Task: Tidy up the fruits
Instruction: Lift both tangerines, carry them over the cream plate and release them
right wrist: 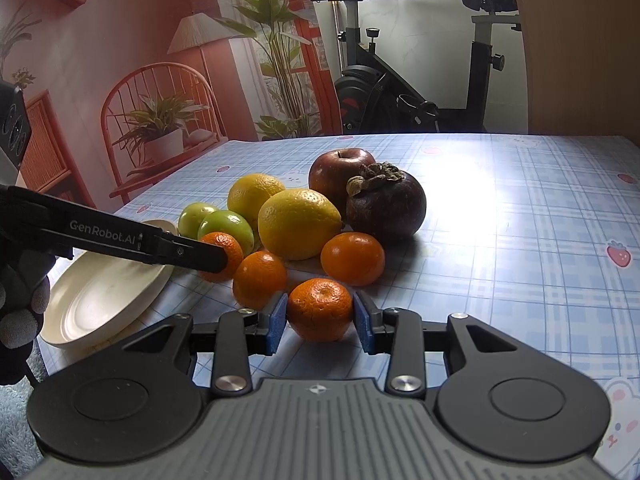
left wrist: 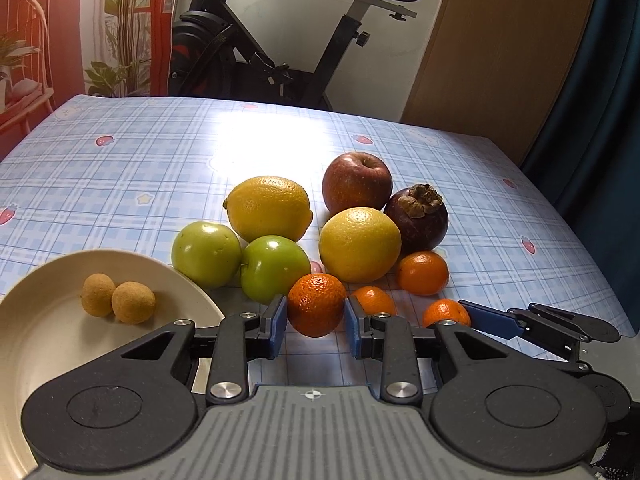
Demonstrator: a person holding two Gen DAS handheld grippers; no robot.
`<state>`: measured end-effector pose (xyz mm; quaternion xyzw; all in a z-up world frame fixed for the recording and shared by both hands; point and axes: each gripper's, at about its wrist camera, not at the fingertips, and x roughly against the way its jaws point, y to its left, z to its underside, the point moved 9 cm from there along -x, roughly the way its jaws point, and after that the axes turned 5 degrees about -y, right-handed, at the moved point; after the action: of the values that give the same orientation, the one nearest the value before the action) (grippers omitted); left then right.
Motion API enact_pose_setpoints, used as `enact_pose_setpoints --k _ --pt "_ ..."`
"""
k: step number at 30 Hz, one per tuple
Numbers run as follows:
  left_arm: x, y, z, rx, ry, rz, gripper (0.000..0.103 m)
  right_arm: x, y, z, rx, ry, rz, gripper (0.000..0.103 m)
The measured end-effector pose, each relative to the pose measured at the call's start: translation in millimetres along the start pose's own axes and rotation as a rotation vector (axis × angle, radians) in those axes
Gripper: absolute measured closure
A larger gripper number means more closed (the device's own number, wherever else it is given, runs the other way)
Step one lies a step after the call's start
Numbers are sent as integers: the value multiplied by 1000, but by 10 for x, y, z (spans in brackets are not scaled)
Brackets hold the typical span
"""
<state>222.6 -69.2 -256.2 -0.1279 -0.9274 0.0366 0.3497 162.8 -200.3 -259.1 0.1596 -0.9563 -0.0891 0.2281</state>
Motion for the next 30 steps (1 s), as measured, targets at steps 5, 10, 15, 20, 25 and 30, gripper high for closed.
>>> enact_pose_setpoints --k 5,10,15,20,25,30 --pt "95 22 -60 -5 -14 6 71 -2 21 4 16 4 7 65" --pt "172 112 -92 28 -13 12 71 -14 12 3 15 7 22 65" --pt "302 302 -166 70 -19 4 71 -55 28 -16 32 28 38 65" --pt "503 622 -316 115 -42 -18 71 -44 203 -221 52 -3 19 65" --pt "698 960 -449 133 -71 -59 71 -154 557 -470 131 -21 -31 65" --pt "839 1266 -459 138 -72 -101 70 -388 980 -557 229 -5 -94 65"
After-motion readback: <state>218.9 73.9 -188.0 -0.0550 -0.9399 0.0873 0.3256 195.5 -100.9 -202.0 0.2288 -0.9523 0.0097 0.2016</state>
